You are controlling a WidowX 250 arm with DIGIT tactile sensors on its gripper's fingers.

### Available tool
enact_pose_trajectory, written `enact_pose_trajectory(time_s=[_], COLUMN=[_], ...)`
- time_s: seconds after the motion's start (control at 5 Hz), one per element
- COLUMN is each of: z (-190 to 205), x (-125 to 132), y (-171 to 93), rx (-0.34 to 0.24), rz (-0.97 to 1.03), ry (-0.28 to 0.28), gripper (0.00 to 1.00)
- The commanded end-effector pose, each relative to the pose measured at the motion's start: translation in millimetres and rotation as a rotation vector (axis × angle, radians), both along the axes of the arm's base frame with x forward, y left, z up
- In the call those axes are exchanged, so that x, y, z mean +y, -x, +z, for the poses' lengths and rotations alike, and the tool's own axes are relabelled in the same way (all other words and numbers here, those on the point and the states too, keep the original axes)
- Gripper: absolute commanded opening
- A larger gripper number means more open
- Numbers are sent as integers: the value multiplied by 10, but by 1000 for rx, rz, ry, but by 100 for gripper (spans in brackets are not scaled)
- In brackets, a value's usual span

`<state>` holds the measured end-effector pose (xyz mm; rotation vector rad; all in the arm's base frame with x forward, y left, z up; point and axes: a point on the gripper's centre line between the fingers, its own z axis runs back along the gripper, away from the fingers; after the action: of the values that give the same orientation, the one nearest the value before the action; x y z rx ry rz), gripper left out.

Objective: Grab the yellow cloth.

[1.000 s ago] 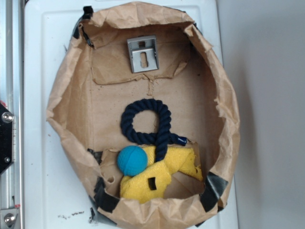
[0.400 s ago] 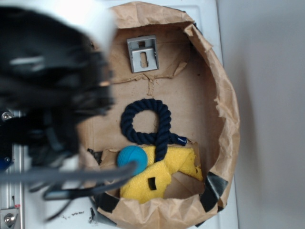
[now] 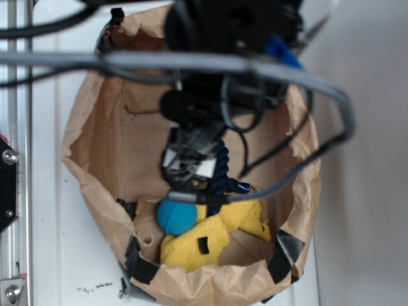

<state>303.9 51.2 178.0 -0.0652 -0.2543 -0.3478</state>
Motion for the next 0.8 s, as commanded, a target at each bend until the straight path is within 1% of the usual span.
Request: enact_pose_trajectory(time_s=[0.0,0.2,0.4,0.6], z=[-296,-453,-574,-472], x=[-414,-603,-771,-766], y=[-26,76,81,78], rx=[-39,-13,19,117], rz=[-321,-455,-613,-561], ry=[-129,-114,-81,-99], gripper=[100,100,100,100])
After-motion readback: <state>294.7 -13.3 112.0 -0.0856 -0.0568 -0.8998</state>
